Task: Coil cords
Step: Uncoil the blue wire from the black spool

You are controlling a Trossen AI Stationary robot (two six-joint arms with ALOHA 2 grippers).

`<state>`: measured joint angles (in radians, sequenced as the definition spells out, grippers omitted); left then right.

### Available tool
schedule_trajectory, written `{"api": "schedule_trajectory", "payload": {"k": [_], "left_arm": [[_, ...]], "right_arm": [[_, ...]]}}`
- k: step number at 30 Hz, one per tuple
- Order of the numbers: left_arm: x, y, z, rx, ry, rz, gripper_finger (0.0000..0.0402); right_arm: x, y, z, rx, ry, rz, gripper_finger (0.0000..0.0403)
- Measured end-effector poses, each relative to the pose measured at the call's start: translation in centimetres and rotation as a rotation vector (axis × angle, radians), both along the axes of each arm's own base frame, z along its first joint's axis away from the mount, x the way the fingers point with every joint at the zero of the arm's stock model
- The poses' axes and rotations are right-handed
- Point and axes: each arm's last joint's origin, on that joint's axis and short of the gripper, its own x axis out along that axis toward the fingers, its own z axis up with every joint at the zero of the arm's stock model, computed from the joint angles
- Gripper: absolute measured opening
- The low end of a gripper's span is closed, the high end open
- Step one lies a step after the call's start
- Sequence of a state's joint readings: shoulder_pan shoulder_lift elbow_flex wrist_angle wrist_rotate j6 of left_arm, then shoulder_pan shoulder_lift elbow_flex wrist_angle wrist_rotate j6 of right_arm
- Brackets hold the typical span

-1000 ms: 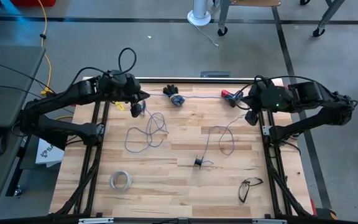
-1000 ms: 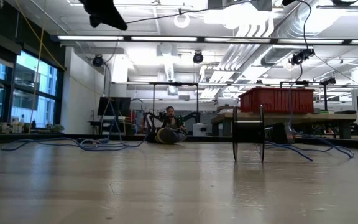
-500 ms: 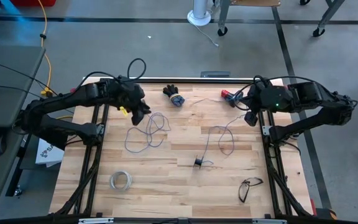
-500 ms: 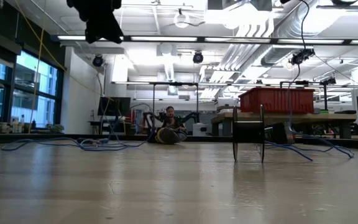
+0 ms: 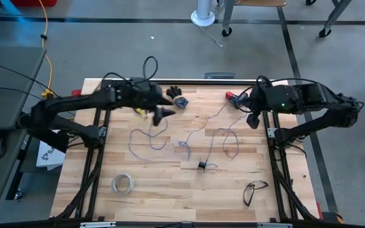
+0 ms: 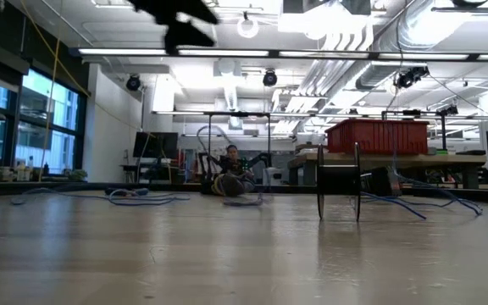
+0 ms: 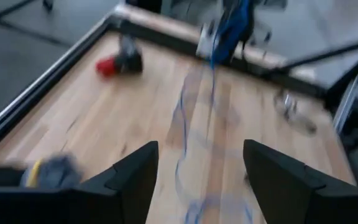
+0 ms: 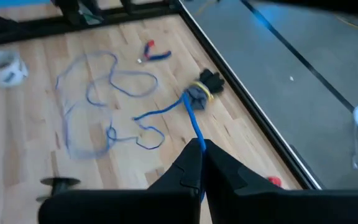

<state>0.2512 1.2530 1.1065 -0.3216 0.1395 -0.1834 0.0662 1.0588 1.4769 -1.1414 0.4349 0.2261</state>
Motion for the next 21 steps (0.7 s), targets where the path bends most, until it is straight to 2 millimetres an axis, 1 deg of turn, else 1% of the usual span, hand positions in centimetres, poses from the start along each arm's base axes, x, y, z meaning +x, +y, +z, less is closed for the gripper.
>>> {"api": "schedule_trajectory", "payload": {"k": [4, 6, 8, 10, 15, 18, 21], "left_arm": [[4.2, 0.9, -0.6, -0.05, -0.209, -0.033, 0.0232], [5.9, 1.3, -0.2, -0.082, -0.321, -0.034, 0.0232], [7.5, 1.6, 0.5, -0.105, -0.395, -0.061, 0.0232], [8.8, 1.8, 0.9, -0.113, -0.402, -0.095, 0.0232], [11.8, 1.5, 0.8, -0.14, -0.38, -0.171, 0.0232], [12.8, 1.3, 1.1, -0.139, -0.392, -0.186, 0.0232], [13.2, 1.3, 0.5, -0.153, -0.37, -0.217, 0.0232]], "right_arm": [[1.2, 0.2, -0.1, -0.003, -0.007, 0.038, 0.0], [2.0, 0.2, -0.5, -0.002, 0.017, 0.05, 0.0], [2.8, 0.3, -0.8, 0.002, 0.042, 0.072, 0.0], [3.8, 0.4, -1.2, 0.004, 0.053, 0.086, 0.0], [6.1, 0.6, -1.7, -0.034, 0.047, 0.126, 0.0], [6.7, 0.6, -1.8, -0.043, 0.031, 0.136, 0.0], [6.8, 0.7, -1.6, -0.043, 0.015, 0.136, 0.0]]}}
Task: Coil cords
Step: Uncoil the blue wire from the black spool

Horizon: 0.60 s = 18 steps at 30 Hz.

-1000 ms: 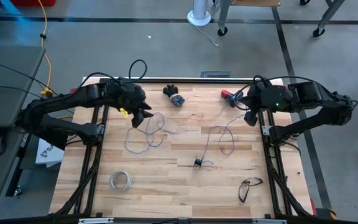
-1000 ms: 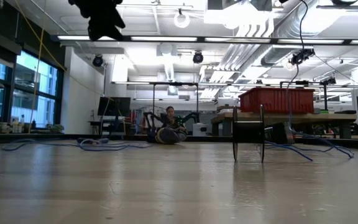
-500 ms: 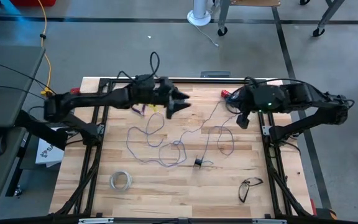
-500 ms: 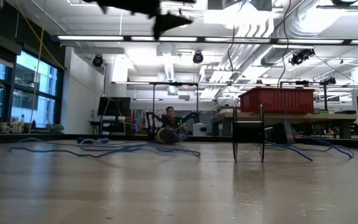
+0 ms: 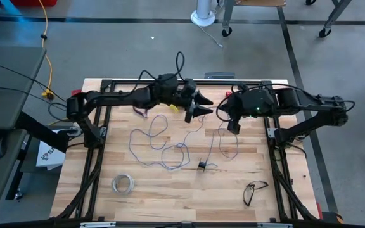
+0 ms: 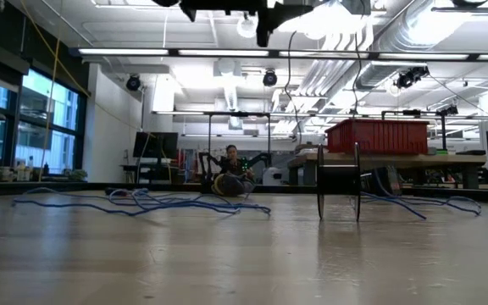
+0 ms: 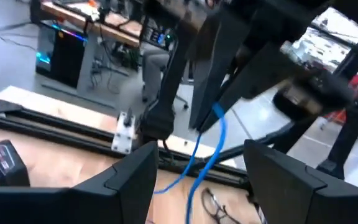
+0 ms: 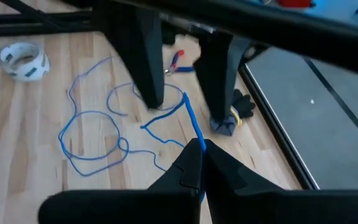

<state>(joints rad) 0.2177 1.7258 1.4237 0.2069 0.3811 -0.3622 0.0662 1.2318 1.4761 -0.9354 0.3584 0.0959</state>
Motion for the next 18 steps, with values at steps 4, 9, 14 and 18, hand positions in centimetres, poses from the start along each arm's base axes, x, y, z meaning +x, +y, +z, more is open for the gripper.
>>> {"api": "schedule_trajectory", "payload": {"k": [4, 9, 14, 18], "left_arm": [[0.0, -0.3, -0.5, 0.029, 0.039, -0.017, 0.0221], [0.1, -1.1, -1.0, 0.068, 0.084, -0.046, 0.0127], [-0.2, -2.0, -2.0, 0.072, 0.199, -0.077, 0.0013], [-0.4, -2.3, -2.7, 0.096, 0.265, -0.075, 0.0002]], "right_arm": [[-0.1, 0.0, 0.4, 0.001, -0.032, 0.001, 0.0], [-0.1, 0.0, 0.6, -0.017, -0.051, 0.002, 0.0], [-0.7, -0.2, 1.1, -0.049, -0.075, -0.031, 0.0], [-2.2, -0.4, 2.4, -0.065, -0.139, -0.062, 0.0]]}}
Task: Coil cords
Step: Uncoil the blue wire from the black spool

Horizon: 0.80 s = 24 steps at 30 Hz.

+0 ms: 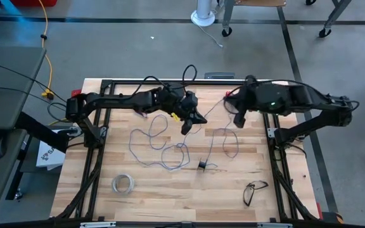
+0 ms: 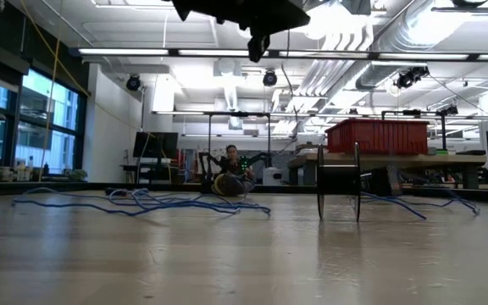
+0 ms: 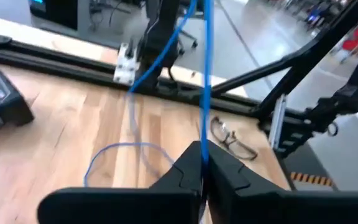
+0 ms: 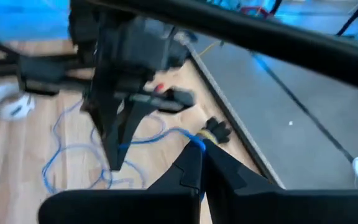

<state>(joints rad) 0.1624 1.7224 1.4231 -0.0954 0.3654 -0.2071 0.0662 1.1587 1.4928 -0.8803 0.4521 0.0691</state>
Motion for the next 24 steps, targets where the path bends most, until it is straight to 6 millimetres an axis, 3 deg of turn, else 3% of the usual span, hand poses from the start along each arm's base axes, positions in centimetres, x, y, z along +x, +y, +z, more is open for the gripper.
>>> {"api": "schedule_trajectory", "payload": {"k": [10, 16, 24], "left_arm": [[-0.2, 0.1, -0.5, 0.065, 0.044, 0.029, 0.0003], [-0.3, 0.2, -1.0, 0.1, 0.08, 0.067, 0.0001], [-1.2, -0.8, -4.2, 0.071, 0.24, 0.041, 0.0]], "right_arm": [[-3.9, -0.5, 3.4, -0.07, -0.141, -0.073, 0.0], [-5.1, -0.7, 5.1, -0.123, -0.179, -0.094, 0.0], [-6.4, -0.8, 6.8, -0.164, -0.212, -0.108, 0.0]]}}
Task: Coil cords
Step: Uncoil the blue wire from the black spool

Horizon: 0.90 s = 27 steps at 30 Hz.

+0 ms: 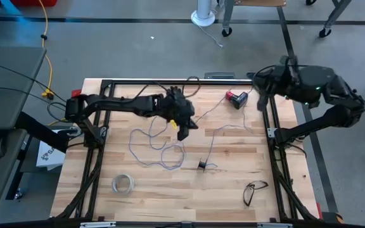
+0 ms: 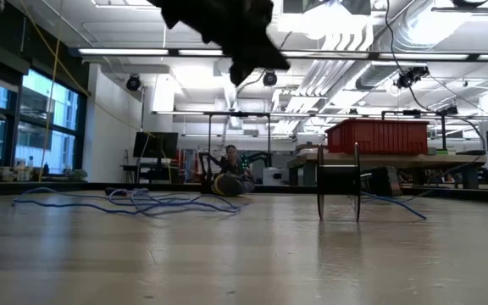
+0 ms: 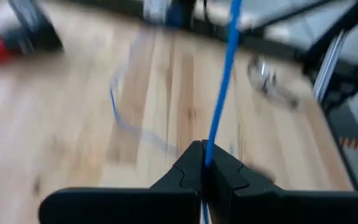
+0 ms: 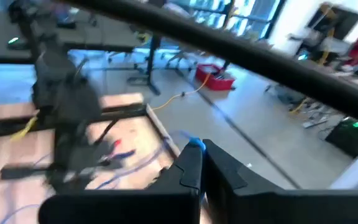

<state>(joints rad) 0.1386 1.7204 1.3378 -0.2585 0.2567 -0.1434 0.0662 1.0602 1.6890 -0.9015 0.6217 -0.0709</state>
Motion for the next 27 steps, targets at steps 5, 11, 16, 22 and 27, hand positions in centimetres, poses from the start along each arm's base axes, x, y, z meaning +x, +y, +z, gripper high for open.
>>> {"api": "schedule_trajectory", "payload": {"k": [5, 11, 16, 22, 27], "left_arm": [[-1.1, -0.9, -3.0, -0.025, 0.109, -0.011, 0.0], [-2.7, -1.9, -5.5, -0.066, 0.189, 0.001, 0.0], [-4.6, -2.4, -5.9, -0.069, 0.226, -0.005, 0.0], [-8.8, -2.4, -6.0, -0.046, 0.313, 0.026, 0.0], [-12.0, -2.5, -6.1, -0.073, 0.319, 0.108, 0.0]], "right_arm": [[-1.2, -0.2, 1.2, -0.028, -0.019, -0.029, 0.0], [-2.5, -0.3, 2.1, -0.046, -0.011, -0.046, 0.0], [-3.2, -0.4, 2.5, -0.052, -0.001, -0.065, 0.0], [-3.7, -0.5, 2.6, -0.066, 0.016, -0.09, 0.0], [-3.8, -0.5, 2.7, -0.09, 0.025, -0.098, 0.0]]}}
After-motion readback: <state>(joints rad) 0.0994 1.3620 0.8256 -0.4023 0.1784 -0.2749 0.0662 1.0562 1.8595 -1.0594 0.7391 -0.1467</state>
